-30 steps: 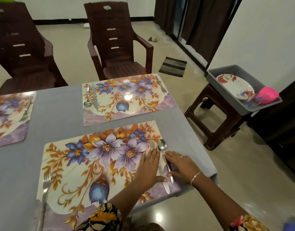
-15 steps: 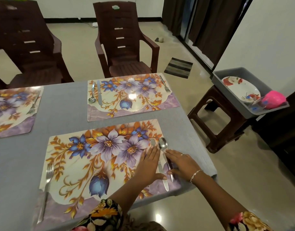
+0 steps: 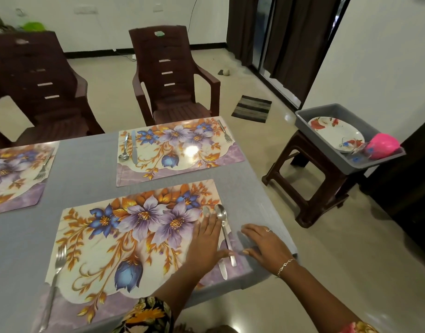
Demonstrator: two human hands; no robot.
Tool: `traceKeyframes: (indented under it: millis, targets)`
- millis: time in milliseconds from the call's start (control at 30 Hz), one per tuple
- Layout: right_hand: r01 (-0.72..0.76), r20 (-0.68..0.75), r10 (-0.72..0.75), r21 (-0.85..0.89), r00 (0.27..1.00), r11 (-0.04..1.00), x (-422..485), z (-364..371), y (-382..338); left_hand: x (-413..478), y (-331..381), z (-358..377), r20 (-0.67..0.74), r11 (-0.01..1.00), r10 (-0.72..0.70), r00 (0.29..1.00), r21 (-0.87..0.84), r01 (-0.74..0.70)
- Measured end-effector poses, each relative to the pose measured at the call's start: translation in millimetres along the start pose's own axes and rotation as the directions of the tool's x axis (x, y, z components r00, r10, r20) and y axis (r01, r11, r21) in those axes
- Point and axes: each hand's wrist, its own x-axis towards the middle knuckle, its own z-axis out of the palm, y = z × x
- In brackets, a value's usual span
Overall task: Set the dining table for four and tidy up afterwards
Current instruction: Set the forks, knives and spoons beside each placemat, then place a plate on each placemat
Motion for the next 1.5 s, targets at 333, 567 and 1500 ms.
traceKeyframes:
  millis: [333, 567, 1500]
  targets:
    - [-0.032, -0.167, 0.032, 0.004, 0.985, 0.999, -41.5, -15.1, 41.7, 10.7, 71.4, -0.2, -0.042, 0.998, 0.062, 0.997, -0.007, -0.062]
    - [-0.199, -0.278, 0.185, -0.024, 0.943, 0.98, -96.7, -22.2, 109.5, 35.6, 152.3, 12.2, 0.027, 0.982, 0.187, 0.982, -0.01, -0.187]
    - [-0.43, -0.285, 0.431, 0.07, 0.856, 0.9, -20.6, -193.0, 510.4, 402.0, 409.9, 36.0, 0.035, 0.936, 0.126, 0.991, -0.334, -0.108]
